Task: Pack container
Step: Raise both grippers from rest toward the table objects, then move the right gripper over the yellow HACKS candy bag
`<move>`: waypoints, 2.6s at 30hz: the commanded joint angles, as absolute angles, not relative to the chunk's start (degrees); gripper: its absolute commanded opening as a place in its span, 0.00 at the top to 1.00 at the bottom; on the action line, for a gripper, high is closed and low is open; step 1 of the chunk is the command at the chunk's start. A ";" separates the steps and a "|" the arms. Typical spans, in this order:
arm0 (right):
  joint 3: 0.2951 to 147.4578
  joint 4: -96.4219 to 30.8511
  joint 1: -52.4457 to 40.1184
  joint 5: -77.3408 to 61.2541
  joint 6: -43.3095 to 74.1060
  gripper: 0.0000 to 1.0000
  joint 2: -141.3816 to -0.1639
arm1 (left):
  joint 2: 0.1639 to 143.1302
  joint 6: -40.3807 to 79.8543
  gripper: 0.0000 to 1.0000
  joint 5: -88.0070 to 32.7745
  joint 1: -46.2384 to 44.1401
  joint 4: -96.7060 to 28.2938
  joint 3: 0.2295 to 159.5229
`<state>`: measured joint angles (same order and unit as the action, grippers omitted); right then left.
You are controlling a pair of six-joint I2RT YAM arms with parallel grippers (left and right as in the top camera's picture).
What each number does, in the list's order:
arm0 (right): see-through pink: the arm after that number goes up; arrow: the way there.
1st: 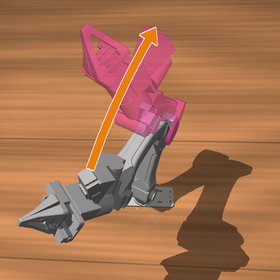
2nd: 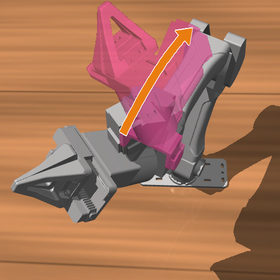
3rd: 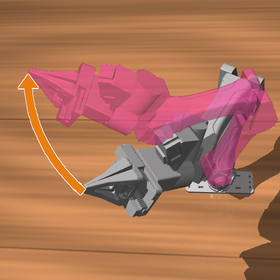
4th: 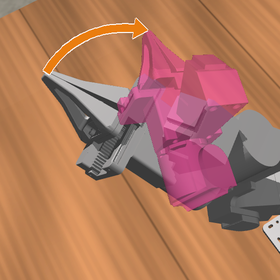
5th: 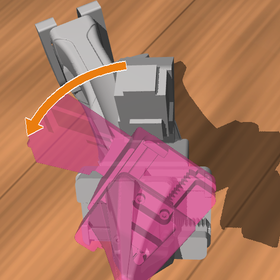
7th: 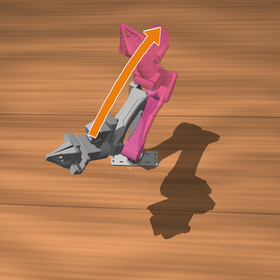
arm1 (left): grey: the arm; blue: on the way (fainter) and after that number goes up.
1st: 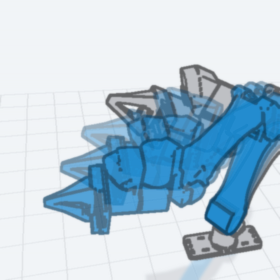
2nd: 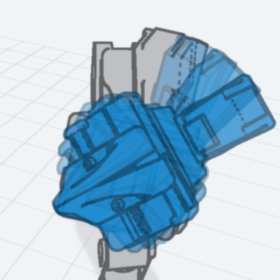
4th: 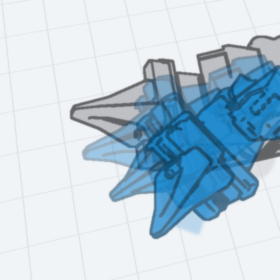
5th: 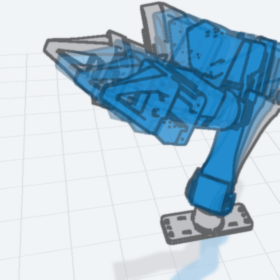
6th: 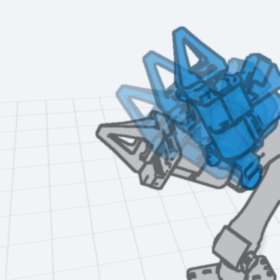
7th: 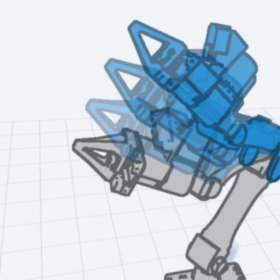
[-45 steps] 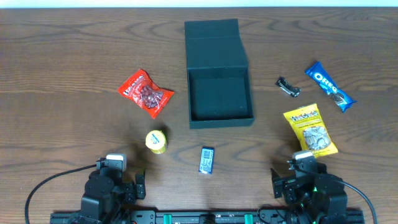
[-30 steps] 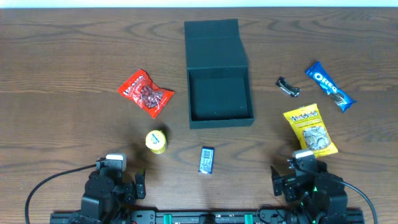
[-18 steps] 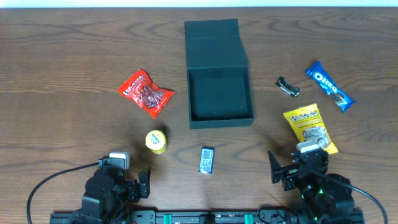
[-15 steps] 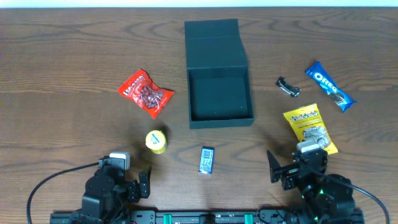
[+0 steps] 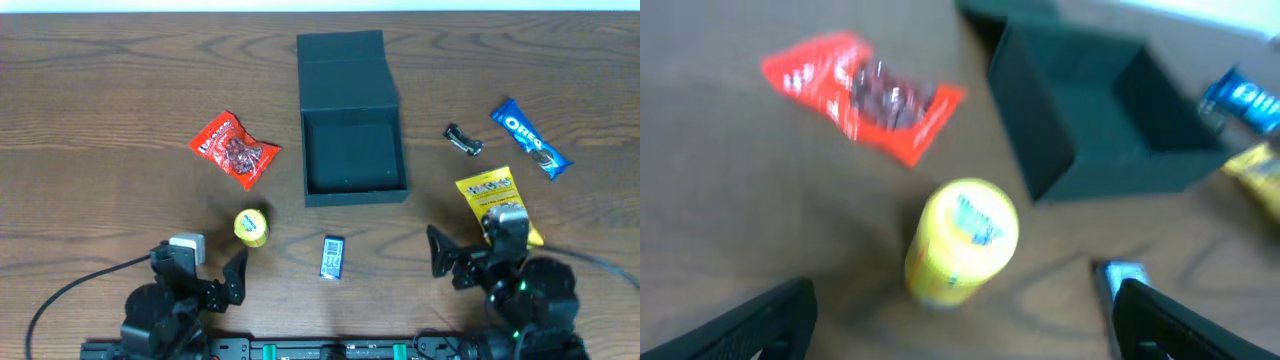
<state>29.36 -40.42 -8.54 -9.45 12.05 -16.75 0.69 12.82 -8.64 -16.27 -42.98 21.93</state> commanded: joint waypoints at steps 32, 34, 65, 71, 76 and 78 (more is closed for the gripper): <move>78.98 -86.15 -8.91 -2.94 0.80 0.01 -51.11 | 36.71 9.41 0.05 -15.84 -16.10 -56.55 58.67; 79.75 -88.14 -8.80 2.20 1.48 0.01 -54.52 | 36.75 9.43 0.05 -15.66 -16.10 -57.04 58.67; 82.70 -75.99 9.82 2.74 -15.53 0.01 -93.12 | 38.26 11.75 0.05 -11.18 -16.10 -64.51 58.57; 82.70 -75.05 10.59 4.69 -15.49 0.01 -98.37 | 38.26 11.77 0.05 -9.43 -16.10 -65.25 58.57; 82.35 -76.16 10.66 4.27 -15.25 0.01 -103.24 | 38.26 11.79 0.05 -8.32 -16.10 -67.61 58.52; 81.60 -75.90 10.74 4.58 -15.25 0.01 -104.66 | 38.26 11.79 0.05 -8.05 -16.10 -67.88 58.35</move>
<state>81.78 -75.88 10.20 4.12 -14.37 -103.26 38.13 11.79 -9.65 -16.27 -67.46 57.69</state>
